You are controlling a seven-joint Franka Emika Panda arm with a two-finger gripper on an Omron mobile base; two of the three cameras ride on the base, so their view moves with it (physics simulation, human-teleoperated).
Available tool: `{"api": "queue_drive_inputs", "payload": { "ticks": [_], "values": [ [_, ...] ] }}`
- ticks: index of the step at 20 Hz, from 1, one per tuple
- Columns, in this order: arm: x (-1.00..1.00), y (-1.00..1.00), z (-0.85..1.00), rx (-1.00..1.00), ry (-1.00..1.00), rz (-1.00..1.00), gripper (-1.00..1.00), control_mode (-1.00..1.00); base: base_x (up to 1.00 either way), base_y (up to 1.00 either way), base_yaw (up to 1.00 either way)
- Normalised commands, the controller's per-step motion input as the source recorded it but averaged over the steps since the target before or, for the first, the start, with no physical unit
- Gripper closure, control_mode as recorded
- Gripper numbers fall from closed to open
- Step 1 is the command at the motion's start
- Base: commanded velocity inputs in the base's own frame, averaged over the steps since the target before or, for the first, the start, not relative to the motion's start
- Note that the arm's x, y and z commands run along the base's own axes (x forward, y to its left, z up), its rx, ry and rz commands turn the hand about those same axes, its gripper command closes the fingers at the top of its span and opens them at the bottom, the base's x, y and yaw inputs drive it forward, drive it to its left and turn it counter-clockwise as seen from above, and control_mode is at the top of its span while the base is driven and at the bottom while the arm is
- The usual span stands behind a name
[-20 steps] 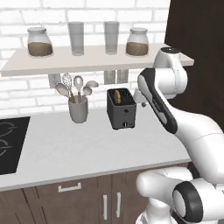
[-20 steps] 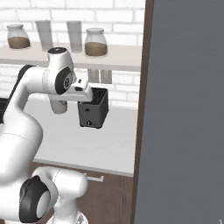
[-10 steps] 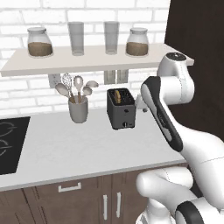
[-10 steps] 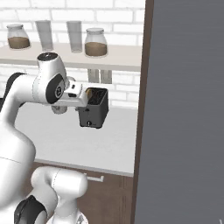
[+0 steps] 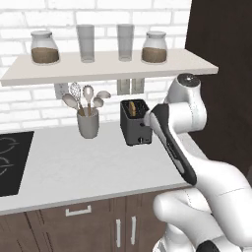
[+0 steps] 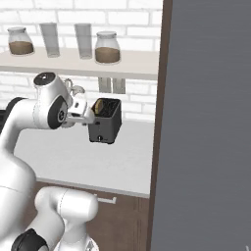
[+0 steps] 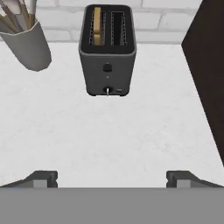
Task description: Start the toaster. Once the lever pops up, take the bread to the plate on the dining counter.
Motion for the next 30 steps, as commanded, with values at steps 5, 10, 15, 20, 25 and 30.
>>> {"api": "queue_drive_inputs", "payload": {
  "ticks": [5,10,15,20,25,30],
  "values": [
    [0.54,0.00,-0.31,0.00,-0.13,-0.07,-1.00,-1.00,0.00,0.00,0.00],
    [0.55,0.00,-0.41,0.04,-0.09,-0.01,-1.00,-1.00,0.00,0.00,0.00],
    [0.38,0.00,-0.22,0.00,-0.06,0.03,-1.00,-1.00,0.00,0.00,0.00],
    [0.44,0.00,-0.04,0.00,-0.01,0.00,-1.00,-1.00,0.00,0.00,0.00],
    [0.25,0.00,-0.02,0.00,0.00,0.00,-1.00,-1.00,0.00,0.00,0.00],
    [0.27,0.00,-0.19,0.00,0.00,0.00,-1.00,-1.00,0.00,0.00,0.00]
  ]
}}
